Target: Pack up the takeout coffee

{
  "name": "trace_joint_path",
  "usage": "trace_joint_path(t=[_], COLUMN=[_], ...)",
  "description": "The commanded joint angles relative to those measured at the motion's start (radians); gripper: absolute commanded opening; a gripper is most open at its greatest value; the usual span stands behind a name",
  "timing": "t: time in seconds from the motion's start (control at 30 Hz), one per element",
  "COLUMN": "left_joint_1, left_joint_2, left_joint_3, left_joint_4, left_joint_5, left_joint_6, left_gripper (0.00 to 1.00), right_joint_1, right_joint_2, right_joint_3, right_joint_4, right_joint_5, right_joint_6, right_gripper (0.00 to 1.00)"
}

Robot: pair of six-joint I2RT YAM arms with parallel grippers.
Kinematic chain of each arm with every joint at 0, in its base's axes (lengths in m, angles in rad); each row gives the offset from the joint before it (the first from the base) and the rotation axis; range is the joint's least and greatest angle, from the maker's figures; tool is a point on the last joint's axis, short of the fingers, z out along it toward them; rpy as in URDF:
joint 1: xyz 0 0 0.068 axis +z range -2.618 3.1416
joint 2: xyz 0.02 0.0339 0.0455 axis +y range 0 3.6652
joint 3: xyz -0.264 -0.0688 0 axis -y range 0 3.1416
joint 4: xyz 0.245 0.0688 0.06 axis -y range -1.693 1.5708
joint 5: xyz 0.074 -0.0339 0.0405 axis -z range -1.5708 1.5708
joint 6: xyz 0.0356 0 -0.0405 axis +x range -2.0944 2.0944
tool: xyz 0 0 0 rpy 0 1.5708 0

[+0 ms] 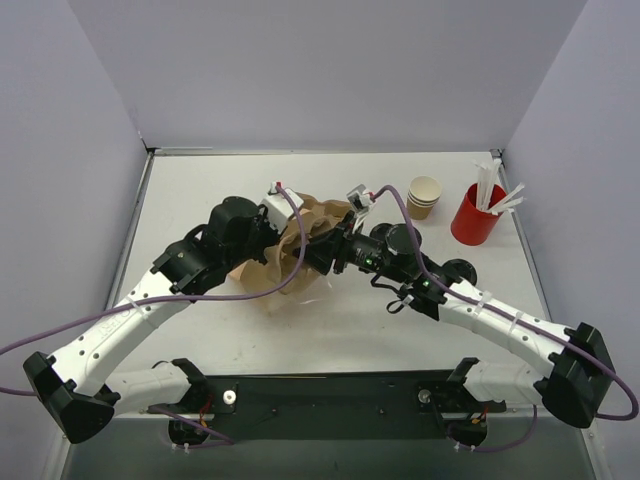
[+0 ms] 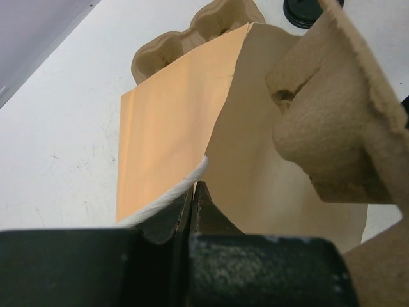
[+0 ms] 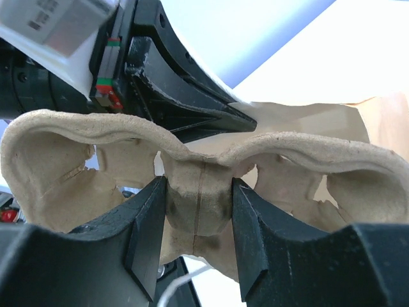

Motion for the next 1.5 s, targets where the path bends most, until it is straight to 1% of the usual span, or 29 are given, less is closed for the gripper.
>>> trace_joint_path(t=[0.0, 0.17, 0.27, 0.43, 0.6, 0.63, 0.77, 1.17, 1.33, 1.47], left_joint_1=[0.005, 0.016, 0.033, 0.056, 0.080, 0.083, 0.086, 0.094, 0.094, 0.094], left_joint_2=[-0.015, -0.023, -0.035, -0.047, -0.056, -0.056, -0.058, -0.066, -0.067, -0.064], left_joint_3=[0.017, 0.036, 0.051, 0.082, 0.099, 0.106, 0.117, 0.146, 0.155, 0.160], left_joint_4=[0.046, 0.049, 0.048, 0.031, 0.011, 0.008, -0.005, -0.029, -0.061, -0.096], left_joint_5=[0.031, 0.051, 0.098, 0.163, 0.183, 0.204, 0.220, 0.232, 0.309, 0.400], left_joint_6=[-0.023, -0.038, -0.046, -0.052, -0.055, -0.055, -0.056, -0.061, -0.053, -0.043], left_gripper=[0.00, 0.00, 0.00, 0.00, 0.00, 0.00, 0.00, 0.00, 0.00, 0.00], right_joint_1=[0.017, 0.025, 0.026, 0.030, 0.034, 0.037, 0.088, 0.114, 0.115, 0.115], right_joint_2=[0.041, 0.070, 0.084, 0.101, 0.107, 0.107, 0.110, 0.151, 0.142, 0.128], right_joint_3=[0.064, 0.055, 0.046, 0.058, 0.076, 0.090, 0.145, 0.178, 0.195, 0.211], right_joint_4=[0.120, 0.111, 0.088, 0.018, -0.056, -0.068, -0.200, -0.306, -0.326, -0.334], right_joint_5=[-0.018, -0.007, 0.006, 0.025, 0.033, 0.025, 0.046, 0.079, 0.115, 0.132], right_joint_6=[0.004, -0.017, -0.040, -0.134, -0.209, -0.242, -0.345, -0.428, -0.457, -0.470], right_gripper=[0.28, 0.28, 0.28, 0.28, 0.28, 0.28, 0.28, 0.27, 0.27, 0.27])
